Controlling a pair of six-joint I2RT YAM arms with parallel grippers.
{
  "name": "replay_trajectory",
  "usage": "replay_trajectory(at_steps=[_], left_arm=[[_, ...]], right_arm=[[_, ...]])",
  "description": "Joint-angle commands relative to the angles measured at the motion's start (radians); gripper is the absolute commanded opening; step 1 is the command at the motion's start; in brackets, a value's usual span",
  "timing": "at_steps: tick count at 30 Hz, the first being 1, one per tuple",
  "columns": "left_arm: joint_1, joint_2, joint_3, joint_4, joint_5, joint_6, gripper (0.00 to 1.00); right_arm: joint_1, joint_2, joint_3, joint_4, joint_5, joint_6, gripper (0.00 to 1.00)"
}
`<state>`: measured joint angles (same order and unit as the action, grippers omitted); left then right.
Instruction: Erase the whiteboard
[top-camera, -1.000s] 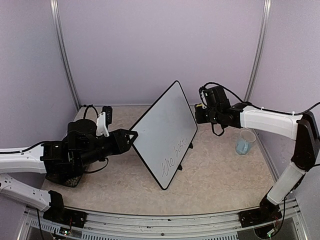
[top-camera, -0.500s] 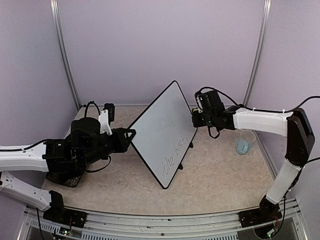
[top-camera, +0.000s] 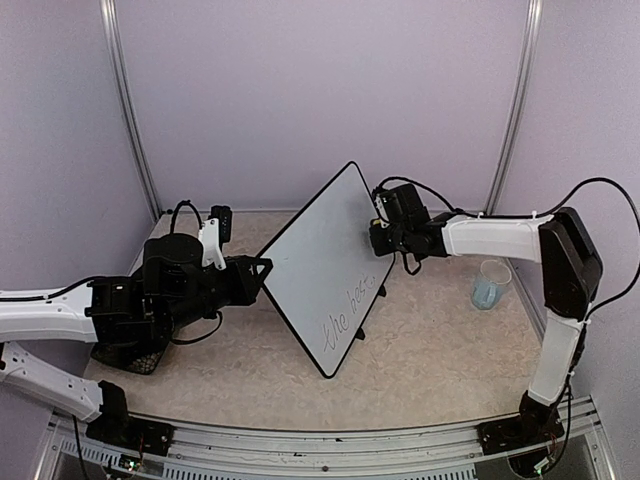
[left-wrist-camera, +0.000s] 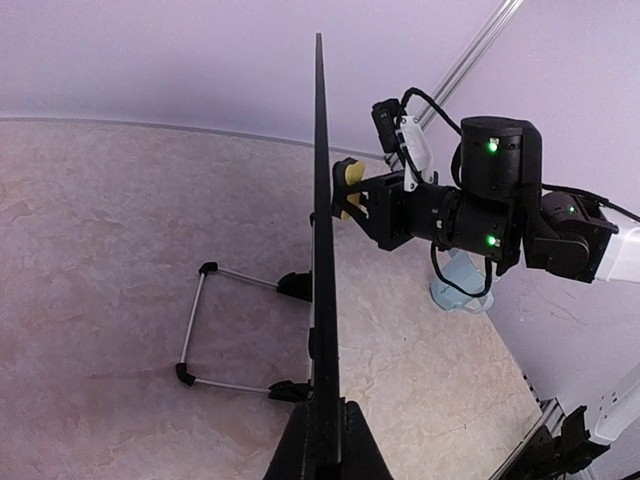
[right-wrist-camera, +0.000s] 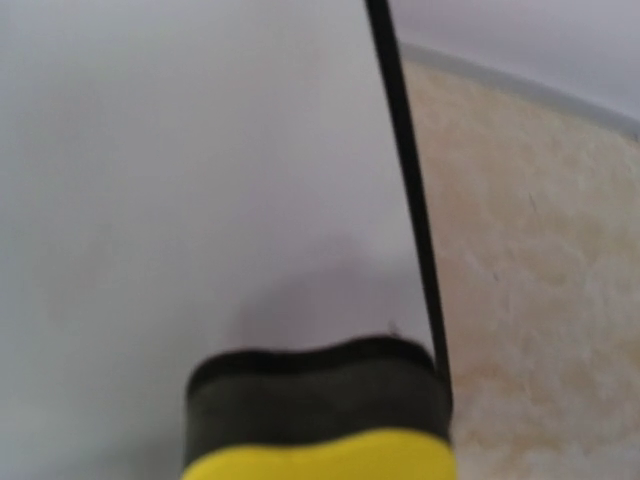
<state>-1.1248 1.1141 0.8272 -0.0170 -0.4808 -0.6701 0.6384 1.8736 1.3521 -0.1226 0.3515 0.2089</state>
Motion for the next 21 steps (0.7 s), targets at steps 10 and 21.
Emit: replay_trajectory(at_steps=[10, 21], left_arm=[[0.002, 0.001, 0.042, -0.027, -0.034, 0.03, 0.0], [0.002, 0.006, 0.042, -0.028, -0.033, 0.029, 0.0]], right_arm=[[-0.026, 0.121, 0.097, 0.01, 0.059, -0.071, 0.0], [-0.032, 0.12, 0.082, 0.059, -0.061, -0.101, 0.0]])
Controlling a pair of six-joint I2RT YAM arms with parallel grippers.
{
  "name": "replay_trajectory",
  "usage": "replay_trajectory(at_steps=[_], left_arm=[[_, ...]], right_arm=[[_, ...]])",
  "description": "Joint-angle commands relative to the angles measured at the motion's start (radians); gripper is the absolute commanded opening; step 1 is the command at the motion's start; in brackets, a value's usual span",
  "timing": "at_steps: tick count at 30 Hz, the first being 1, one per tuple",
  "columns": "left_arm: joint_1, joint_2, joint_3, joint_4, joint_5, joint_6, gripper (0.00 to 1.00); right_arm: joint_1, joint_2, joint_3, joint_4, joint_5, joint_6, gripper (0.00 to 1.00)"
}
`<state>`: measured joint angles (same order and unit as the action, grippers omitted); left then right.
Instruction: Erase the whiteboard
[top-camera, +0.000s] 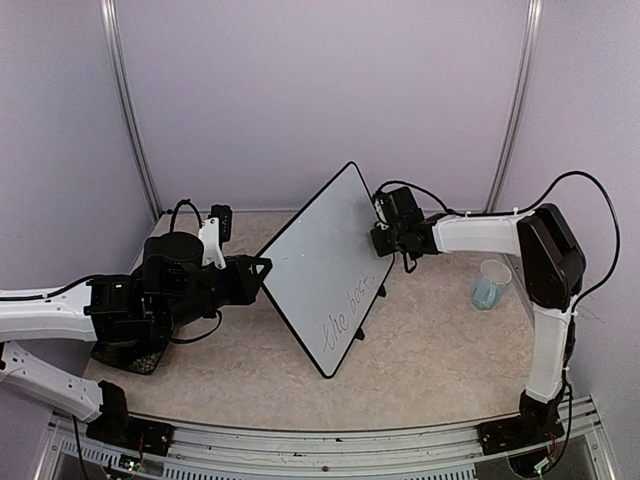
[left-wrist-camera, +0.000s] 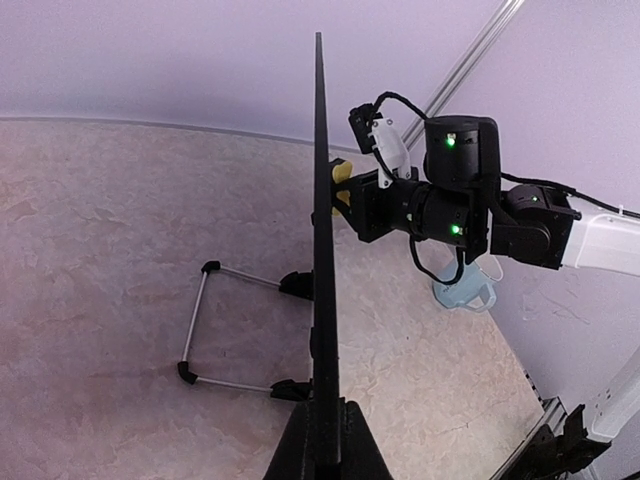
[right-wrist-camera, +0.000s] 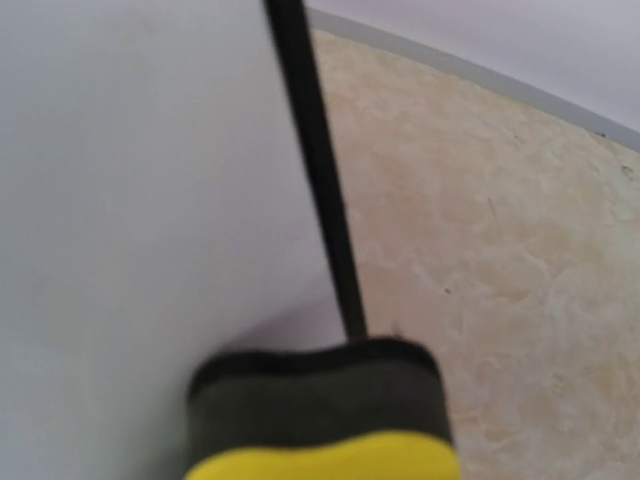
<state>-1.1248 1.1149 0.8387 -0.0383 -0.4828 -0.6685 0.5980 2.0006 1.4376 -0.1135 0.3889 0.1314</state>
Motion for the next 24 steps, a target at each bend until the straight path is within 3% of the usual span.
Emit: replay_trajectory(at_steps=[1, 11, 24], left_arm=[[0.002, 0.005, 0.032, -0.006, -0.031, 0.027, 0.0], [0.005, 0.019, 0.041, -0.012, -0.039, 0.021, 0.0], [0.01, 0.017, 0.031, -0.012, -0.037, 0.004, 0.0]], right_arm=[[0.017, -0.019, -0.017, 0.063, -0.116, -0.029, 0.0], [0.182, -0.111, -0.123, 0.095, -0.115, -0.107, 0.0], [0.352, -0.198, -0.215, 0.119, -0.106, -0.087, 0.0]])
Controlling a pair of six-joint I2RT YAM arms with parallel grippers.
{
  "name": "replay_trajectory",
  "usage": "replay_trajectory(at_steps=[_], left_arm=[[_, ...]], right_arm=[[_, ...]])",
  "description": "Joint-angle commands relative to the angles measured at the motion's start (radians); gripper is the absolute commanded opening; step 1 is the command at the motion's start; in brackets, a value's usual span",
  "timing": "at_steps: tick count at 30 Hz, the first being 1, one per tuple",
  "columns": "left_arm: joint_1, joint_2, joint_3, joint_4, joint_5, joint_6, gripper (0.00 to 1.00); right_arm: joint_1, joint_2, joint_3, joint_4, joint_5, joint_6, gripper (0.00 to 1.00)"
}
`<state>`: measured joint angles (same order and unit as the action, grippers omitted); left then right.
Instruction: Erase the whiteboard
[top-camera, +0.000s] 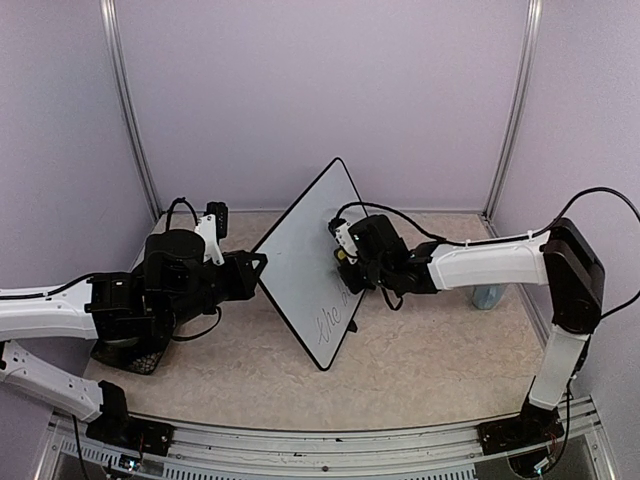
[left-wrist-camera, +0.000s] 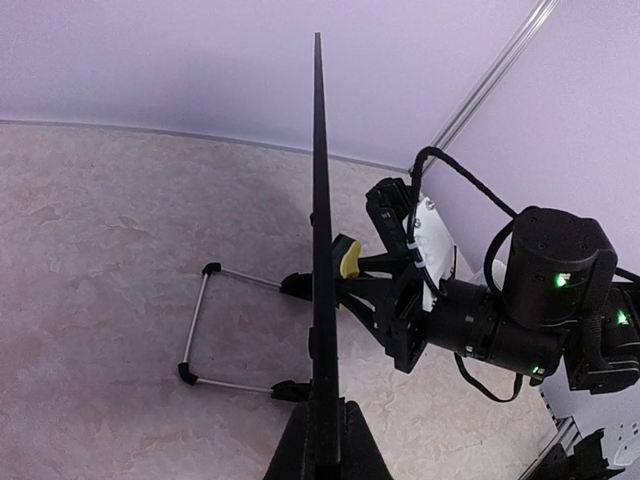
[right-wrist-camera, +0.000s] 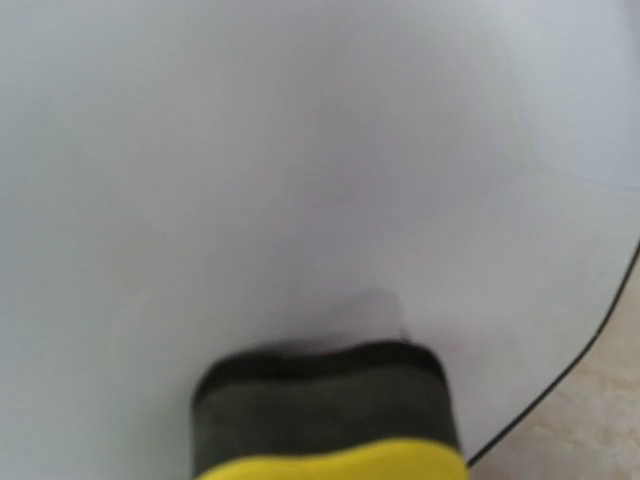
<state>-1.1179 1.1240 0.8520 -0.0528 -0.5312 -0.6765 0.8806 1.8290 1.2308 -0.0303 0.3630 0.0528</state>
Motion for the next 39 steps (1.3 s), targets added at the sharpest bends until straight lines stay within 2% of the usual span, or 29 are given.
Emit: replay_trajectory(at_steps=[1, 13, 16, 22, 26, 33, 39], left_arm=[[0.003, 0.009, 0.018, 0.004, 0.013, 0.012, 0.0], [0.005, -0.002, 0.012, 0.002, 0.008, 0.009, 0.0], [0.005, -0.004, 0.012, 0.002, 0.009, 0.009, 0.0], [0.004, -0.007, 0.011, -0.001, 0.007, 0.006, 0.0], [0.006, -0.013, 0.006, -0.001, 0.005, 0.004, 0.0], [0.006, -0.008, 0.008, 0.004, 0.012, 0.0, 0.0], [0.006, -0.005, 0.013, 0.003, 0.011, 0.0, 0.0]], right_arm=[[0.078, -0.031, -0.004, 0.036, -0.083, -0.006, 0.0], [0.164, -0.051, 0.001, 0.028, -0.125, 0.032, 0.0], [0.142, -0.071, -0.011, 0.03, -0.108, 0.045, 0.0], [-0.01, -0.08, 0.019, -0.076, 0.018, 0.165, 0.0], [-0.06, -0.091, 0.019, -0.101, 0.057, 0.191, 0.0], [-0.062, -0.042, 0.046, -0.104, 0.02, 0.188, 0.0], [0.009, -0.028, 0.03, -0.054, -0.022, 0.124, 0.0]])
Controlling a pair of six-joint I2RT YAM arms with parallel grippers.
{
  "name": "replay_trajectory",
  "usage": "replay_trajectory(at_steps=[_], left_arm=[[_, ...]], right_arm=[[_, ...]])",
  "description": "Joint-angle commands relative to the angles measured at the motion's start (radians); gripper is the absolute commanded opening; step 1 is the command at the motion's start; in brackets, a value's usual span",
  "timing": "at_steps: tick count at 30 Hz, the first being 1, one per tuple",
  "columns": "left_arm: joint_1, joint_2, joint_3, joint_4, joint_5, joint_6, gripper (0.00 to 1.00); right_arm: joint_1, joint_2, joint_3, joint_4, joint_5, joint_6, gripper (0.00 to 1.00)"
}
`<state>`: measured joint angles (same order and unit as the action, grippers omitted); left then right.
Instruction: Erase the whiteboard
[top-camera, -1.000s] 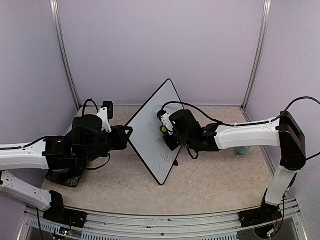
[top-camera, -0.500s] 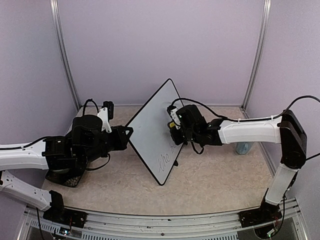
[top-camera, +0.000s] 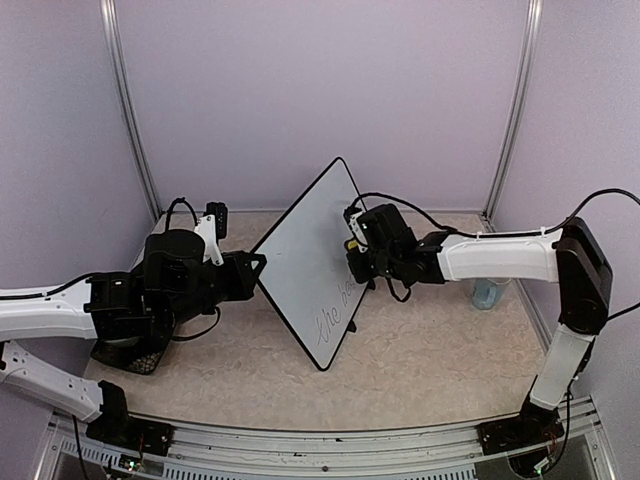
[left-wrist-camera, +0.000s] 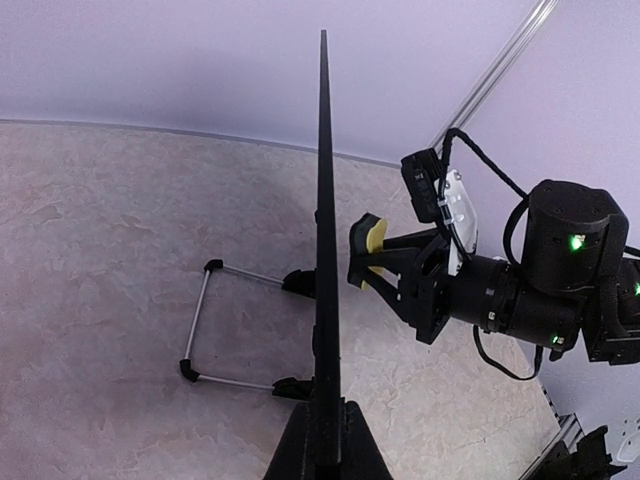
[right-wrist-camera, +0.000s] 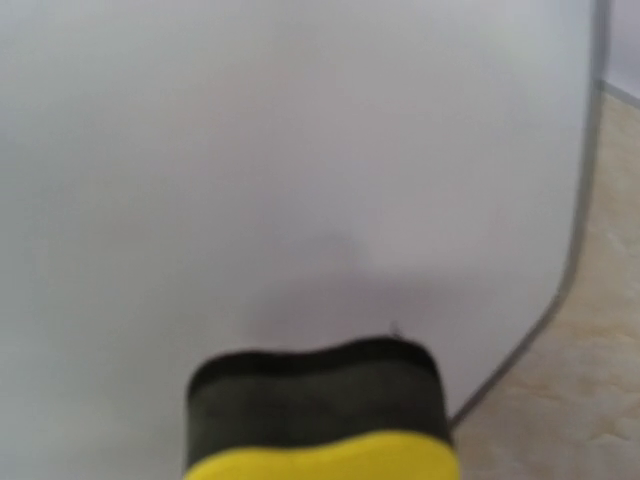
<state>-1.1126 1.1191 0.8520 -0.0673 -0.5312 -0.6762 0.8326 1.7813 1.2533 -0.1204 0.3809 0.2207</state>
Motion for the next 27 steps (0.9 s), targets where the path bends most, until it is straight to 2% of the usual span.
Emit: replay_trajectory(at_steps=[1, 9, 18, 27], left_arm=[[0.001, -0.001, 0.014, 0.018, 0.01, 0.0, 0.0], [0.003, 0.014, 0.019, 0.024, 0.017, 0.001, 0.0], [0.007, 0.012, 0.018, 0.026, 0.019, 0.004, 0.0], [0.008, 0.002, 0.025, 0.018, 0.022, 0.01, 0.0]], right_arm=[[0.078, 0.015, -0.001, 0.046, -0.047, -0.058, 0.0], [0.206, -0.07, -0.107, 0.144, -0.184, -0.122, 0.0], [0.26, -0.077, -0.154, 0.087, -0.294, -0.111, 0.0], [0.314, -0.063, -0.229, 0.058, -0.308, -0.089, 0.0]])
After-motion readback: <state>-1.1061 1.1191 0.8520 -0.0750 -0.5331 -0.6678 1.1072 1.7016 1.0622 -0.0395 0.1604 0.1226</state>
